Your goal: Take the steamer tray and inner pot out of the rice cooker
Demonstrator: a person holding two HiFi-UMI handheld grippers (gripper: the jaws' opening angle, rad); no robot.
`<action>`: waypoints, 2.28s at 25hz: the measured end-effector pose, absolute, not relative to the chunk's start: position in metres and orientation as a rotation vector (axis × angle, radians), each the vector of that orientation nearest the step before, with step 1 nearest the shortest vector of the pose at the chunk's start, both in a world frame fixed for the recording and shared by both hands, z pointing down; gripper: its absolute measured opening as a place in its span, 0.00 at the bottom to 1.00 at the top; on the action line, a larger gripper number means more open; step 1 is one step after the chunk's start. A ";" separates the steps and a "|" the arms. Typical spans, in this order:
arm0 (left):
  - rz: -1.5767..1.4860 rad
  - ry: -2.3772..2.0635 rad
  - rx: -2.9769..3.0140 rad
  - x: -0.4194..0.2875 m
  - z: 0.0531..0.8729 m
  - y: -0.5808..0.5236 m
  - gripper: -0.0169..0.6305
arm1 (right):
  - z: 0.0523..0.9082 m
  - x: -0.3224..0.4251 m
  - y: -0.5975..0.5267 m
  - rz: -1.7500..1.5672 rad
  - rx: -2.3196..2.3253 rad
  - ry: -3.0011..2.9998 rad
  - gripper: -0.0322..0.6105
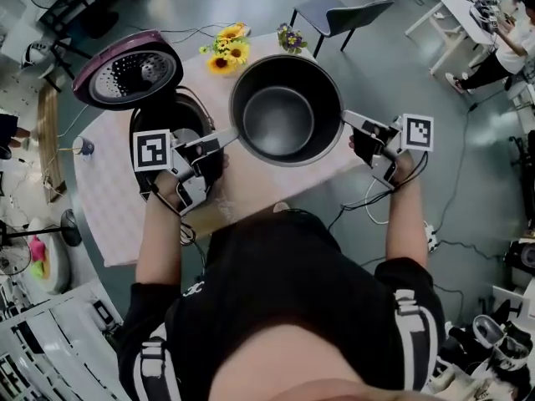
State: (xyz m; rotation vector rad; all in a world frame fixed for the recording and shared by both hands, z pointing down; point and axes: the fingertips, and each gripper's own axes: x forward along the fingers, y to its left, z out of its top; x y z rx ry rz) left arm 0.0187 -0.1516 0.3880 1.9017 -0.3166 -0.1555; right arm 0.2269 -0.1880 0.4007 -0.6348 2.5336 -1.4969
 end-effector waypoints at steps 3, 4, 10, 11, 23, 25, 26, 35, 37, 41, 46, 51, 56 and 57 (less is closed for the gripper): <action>-0.151 -0.359 1.865 0.040 0.411 -0.156 0.05 | 0.423 0.249 -0.196 -1.542 -0.628 2.548 0.08; -0.155 -0.372 1.849 0.045 0.419 -0.157 0.05 | 0.431 0.254 -0.200 -1.561 -0.626 2.549 0.08; -0.087 -0.493 1.783 0.060 0.476 -0.160 0.04 | 0.490 0.275 -0.210 -1.663 -0.650 2.586 0.08; -0.064 -0.514 1.765 0.063 0.484 -0.158 0.04 | 0.499 0.278 -0.210 -1.682 -0.660 2.589 0.08; 0.106 -0.628 1.647 0.082 0.566 -0.136 0.04 | 0.609 0.307 -0.199 -1.925 -0.925 2.577 0.07; 0.127 -0.645 1.632 0.083 0.579 -0.135 0.04 | 0.618 0.305 -0.197 -1.935 -0.944 2.577 0.07; 0.136 -0.657 1.624 0.083 0.584 -0.134 0.04 | 0.621 0.302 -0.195 -1.948 -0.933 2.562 0.07; 0.176 -0.729 1.587 0.078 0.613 -0.140 0.04 | 0.631 0.293 -0.191 -1.984 -0.932 2.526 0.07; 0.197 -0.752 1.578 0.075 0.618 -0.141 0.04 | 0.631 0.290 -0.190 -1.982 -0.940 2.534 0.07; 0.242 -0.787 1.572 0.069 0.625 -0.140 0.05 | 0.630 0.285 -0.189 -1.962 -1.012 2.558 0.07; 0.224 -0.795 1.568 0.069 0.626 -0.139 0.05 | 0.631 0.286 -0.188 -1.920 -1.139 2.564 0.07; 0.331 -0.863 1.700 0.069 0.622 -0.136 0.05 | 0.615 0.292 -0.196 -1.346 -1.523 2.953 0.12; 0.577 -1.100 1.908 0.050 0.607 -0.132 0.06 | 0.551 0.285 -0.203 -0.649 -1.733 3.053 0.12; 0.610 -1.168 1.956 0.044 0.600 -0.132 0.06 | 0.536 0.281 -0.201 -0.549 -1.741 3.035 0.12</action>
